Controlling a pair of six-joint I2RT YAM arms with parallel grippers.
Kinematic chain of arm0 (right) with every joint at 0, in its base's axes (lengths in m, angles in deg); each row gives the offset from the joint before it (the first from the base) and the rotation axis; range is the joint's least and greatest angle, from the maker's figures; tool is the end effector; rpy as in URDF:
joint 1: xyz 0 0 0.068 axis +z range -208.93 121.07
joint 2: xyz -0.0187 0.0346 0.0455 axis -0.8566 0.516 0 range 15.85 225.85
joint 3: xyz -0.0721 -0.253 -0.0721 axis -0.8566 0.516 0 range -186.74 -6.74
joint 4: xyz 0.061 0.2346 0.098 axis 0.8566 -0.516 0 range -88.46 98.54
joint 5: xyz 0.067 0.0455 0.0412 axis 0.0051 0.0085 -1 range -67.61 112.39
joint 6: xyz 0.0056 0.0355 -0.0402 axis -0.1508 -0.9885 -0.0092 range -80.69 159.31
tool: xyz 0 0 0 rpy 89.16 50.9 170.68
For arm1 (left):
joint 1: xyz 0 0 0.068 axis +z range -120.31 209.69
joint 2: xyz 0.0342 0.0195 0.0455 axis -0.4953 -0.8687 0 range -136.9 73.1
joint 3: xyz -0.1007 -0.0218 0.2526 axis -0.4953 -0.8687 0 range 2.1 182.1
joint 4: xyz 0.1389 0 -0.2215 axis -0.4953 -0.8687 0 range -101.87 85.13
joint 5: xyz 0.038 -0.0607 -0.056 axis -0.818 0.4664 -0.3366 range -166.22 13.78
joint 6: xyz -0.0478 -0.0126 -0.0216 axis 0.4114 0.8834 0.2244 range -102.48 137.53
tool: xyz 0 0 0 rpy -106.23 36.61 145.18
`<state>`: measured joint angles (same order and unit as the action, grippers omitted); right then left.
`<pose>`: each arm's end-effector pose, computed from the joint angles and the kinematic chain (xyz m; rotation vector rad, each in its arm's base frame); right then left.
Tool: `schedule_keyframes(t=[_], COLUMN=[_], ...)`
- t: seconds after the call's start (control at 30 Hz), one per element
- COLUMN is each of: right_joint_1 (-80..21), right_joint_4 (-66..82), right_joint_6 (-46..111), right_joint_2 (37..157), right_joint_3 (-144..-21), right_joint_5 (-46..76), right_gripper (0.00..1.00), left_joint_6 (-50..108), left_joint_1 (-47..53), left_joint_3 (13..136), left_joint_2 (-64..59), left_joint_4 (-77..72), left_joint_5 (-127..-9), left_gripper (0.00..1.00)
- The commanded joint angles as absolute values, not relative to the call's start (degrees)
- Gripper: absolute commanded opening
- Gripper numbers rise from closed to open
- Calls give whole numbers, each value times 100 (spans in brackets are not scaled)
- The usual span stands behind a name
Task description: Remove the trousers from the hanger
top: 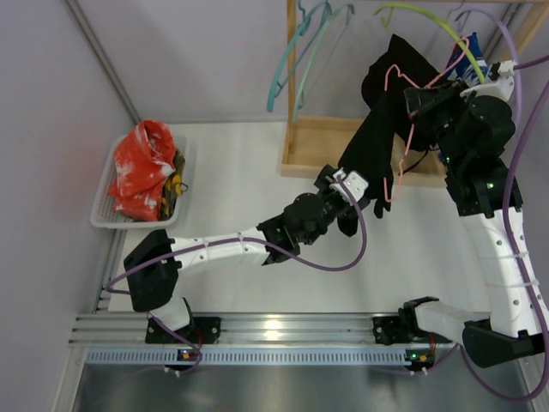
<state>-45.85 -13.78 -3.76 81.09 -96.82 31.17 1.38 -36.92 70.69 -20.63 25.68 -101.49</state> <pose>0.2112 0.0435 0.5153 0.5243 1.4741 0.6615 0.1688 -0.3522 0.3373 0.6922 1.3278 -0.3864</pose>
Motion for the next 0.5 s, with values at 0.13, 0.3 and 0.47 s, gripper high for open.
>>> schedule_keyframes(t=[0.13,0.3,0.47], right_joint_1=[-4469,-4470,-4478], right_joint_4=[-728,-386,-236], right_joint_6=[-463,-481,-402], right_joint_2=[7914,7773,7694], right_joint_3=[-9648,-9104,-8602], right_joint_5=[2934,2609,2389], right_gripper=[0,0,0], left_joint_6=[127,118,21], left_joint_1=[-3544,-3509,-3508], left_joint_3=[7302,7399,7653], left_joint_2=[-1884,-1594,-1356], left_joint_4=[2941,2932,2932], left_joint_5=[-9846,-9731,-9740], left_gripper=[35,0,0])
